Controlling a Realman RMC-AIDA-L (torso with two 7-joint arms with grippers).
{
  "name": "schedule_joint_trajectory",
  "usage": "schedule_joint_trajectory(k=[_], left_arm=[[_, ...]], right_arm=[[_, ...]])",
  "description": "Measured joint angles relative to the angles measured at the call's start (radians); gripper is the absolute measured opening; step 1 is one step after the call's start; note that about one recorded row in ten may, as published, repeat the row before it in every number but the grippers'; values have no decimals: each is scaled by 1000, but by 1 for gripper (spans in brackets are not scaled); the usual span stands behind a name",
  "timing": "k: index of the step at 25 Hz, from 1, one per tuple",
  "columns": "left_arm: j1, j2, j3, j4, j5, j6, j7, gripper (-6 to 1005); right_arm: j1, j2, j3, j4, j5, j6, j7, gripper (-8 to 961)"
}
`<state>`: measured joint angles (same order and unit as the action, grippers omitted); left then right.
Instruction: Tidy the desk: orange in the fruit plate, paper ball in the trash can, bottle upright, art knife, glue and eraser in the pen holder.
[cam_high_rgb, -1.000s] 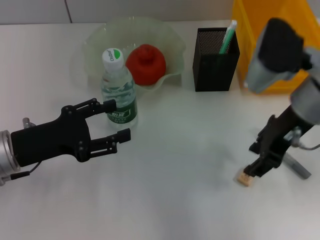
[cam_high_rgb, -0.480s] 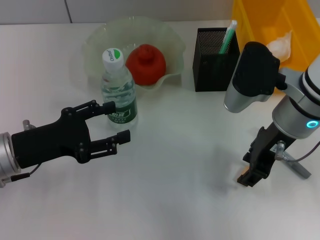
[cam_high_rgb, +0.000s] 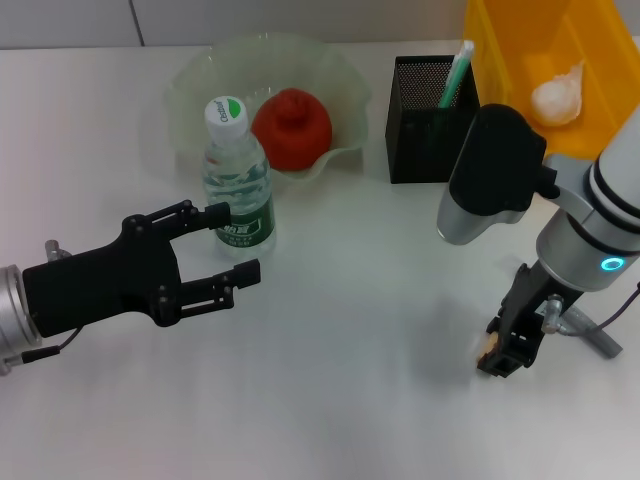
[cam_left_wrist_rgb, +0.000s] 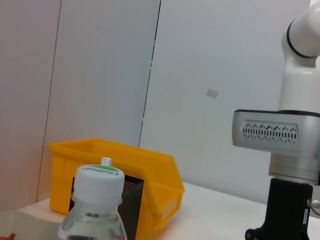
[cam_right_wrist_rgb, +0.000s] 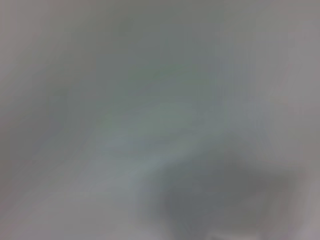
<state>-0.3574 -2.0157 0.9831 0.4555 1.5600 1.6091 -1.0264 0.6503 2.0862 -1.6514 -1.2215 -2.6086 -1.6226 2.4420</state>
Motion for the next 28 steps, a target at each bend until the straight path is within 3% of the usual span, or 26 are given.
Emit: schedule_joint_trajectory(k=[5, 9, 12, 16, 20, 24, 28], left_arm=[[1, 0, -3, 0, 0, 0, 1, 799], [7, 0, -6, 0, 0, 1, 2, 799], [9, 1, -6, 2, 0, 6, 2, 799], [3, 2, -6, 4, 0, 8, -1, 799], [0, -1, -4, 5, 0, 8, -1, 799], [-1, -2, -3, 2, 0, 8, 1, 799], [-2, -5, -5, 0, 0, 8, 2, 799]], right_arm=[[-9, 0, -7, -29, -4, 2, 10, 426], [-36, -1, 40, -154, -4, -56, 10, 425], [-30, -4, 178, -274, -5, -109, 7, 425], [41, -7, 421, -335, -6, -80, 14, 422], [104, -13, 525, -253, -7, 80, 1, 419], [136, -19, 532, -111, 21, 240, -27, 417], [164, -8, 516, 28, 42, 387, -32, 415]])
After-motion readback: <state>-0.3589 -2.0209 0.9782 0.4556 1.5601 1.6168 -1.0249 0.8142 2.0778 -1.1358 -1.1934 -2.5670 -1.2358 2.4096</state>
